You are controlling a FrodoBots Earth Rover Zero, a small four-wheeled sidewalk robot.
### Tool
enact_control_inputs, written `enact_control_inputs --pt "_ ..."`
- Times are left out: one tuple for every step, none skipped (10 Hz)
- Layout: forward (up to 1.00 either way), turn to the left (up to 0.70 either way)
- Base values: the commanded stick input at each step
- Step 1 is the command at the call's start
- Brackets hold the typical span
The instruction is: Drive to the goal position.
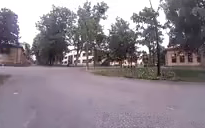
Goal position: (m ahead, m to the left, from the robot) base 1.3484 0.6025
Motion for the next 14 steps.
enact_control_inputs --pt "0.45 0.27" --pt "0.45 0.27" --pt "0.45 0.27" --pt "0.45 0.27" --pt "0.45 0.27" --pt "0.45 0.27" --pt "0.45 0.27" --pt "0.45 0.27" --pt "0.45 0.27" --pt "0.45 0.27" --pt "0.45 0.27" --pt "0.45 0.27" --pt "0.45 0.27" --pt "0.45 0.27"
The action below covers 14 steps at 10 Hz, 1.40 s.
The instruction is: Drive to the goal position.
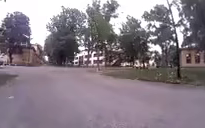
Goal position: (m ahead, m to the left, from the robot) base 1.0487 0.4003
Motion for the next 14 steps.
enact_control_inputs --pt "0.45 0.27" --pt "0.45 0.27" --pt "0.45 0.27" --pt "0.45 0.27" --pt "0.45 0.27" --pt "0.45 0.27" --pt "0.45 0.27" --pt "0.45 0.27" --pt "0.45 0.27" --pt "0.45 0.27" --pt "0.45 0.27" --pt "0.45 0.27" --pt "0.45 0.27" --pt "0.45 0.27"
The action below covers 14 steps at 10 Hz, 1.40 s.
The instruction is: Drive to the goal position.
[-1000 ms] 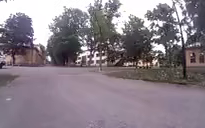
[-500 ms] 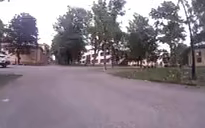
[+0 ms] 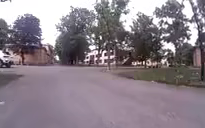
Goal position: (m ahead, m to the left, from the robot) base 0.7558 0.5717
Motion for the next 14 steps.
enact_control_inputs --pt "0.45 0.27" --pt "0.27 0.16" --pt "0.07 0.04" --pt "0.00 0.00" --pt "0.00 0.00" --pt "0.00 0.00" --pt "0.00 0.00" --pt "0.00 0.00" --pt "0.00 0.00" --pt "0.00 0.00" --pt "0.00 0.00" --pt "0.00 0.00" --pt "0.05 0.00" --pt "0.23 0.00"
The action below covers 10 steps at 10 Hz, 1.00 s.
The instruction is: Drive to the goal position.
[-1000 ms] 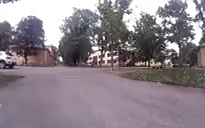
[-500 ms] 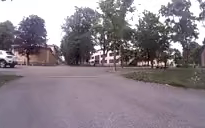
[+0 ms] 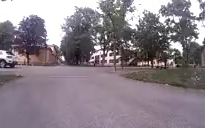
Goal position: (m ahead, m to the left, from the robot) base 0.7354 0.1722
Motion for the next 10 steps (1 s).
enact_control_inputs --pt "0.41 0.00" --pt "0.45 0.00" --pt "0.45 0.00" --pt "0.45 0.04" --pt "0.45 0.26" --pt "0.45 0.27" --pt "0.45 0.27" --pt "0.45 0.27" --pt "0.45 0.27" --pt "0.45 0.27"
